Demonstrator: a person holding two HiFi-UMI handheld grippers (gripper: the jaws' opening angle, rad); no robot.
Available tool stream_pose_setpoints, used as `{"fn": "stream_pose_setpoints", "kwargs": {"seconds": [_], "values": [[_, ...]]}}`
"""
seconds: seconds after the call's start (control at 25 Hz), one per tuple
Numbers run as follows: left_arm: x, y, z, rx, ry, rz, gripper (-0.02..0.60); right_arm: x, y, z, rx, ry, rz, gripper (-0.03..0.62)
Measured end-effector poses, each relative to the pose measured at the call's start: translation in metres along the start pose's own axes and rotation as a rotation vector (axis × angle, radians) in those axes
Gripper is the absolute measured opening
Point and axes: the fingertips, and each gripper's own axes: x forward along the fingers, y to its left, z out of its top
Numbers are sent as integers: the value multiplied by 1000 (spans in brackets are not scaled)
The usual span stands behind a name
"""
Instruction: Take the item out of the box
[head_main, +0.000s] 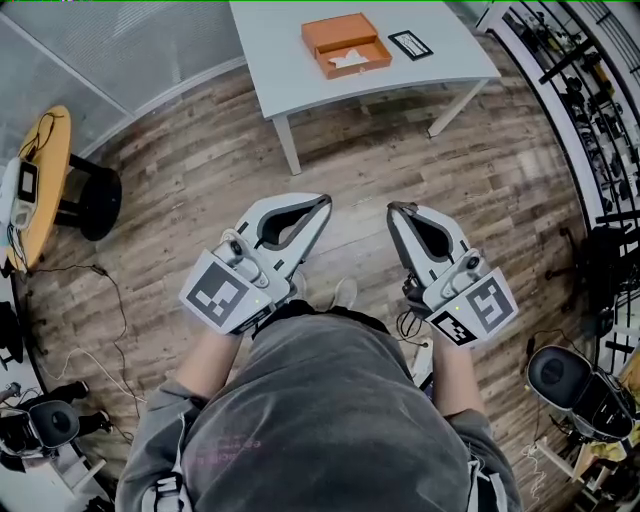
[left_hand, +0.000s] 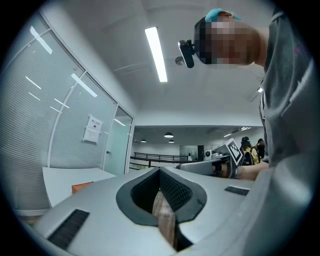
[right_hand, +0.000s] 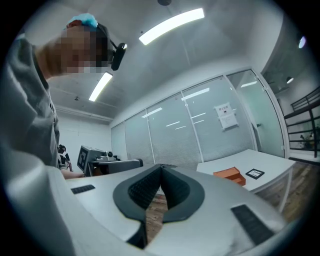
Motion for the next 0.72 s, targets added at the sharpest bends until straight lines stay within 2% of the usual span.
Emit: {"fn": "stream_pose_setpoints", "kwargs": {"seconds": [0.44, 0.72], "values": [[32, -17, -19, 3, 47, 42, 9, -25, -33, -8, 50, 10, 59, 2], [52, -23, -31, 5, 65, 64, 9, -44, -62, -8, 61, 2, 54, 2]]}}
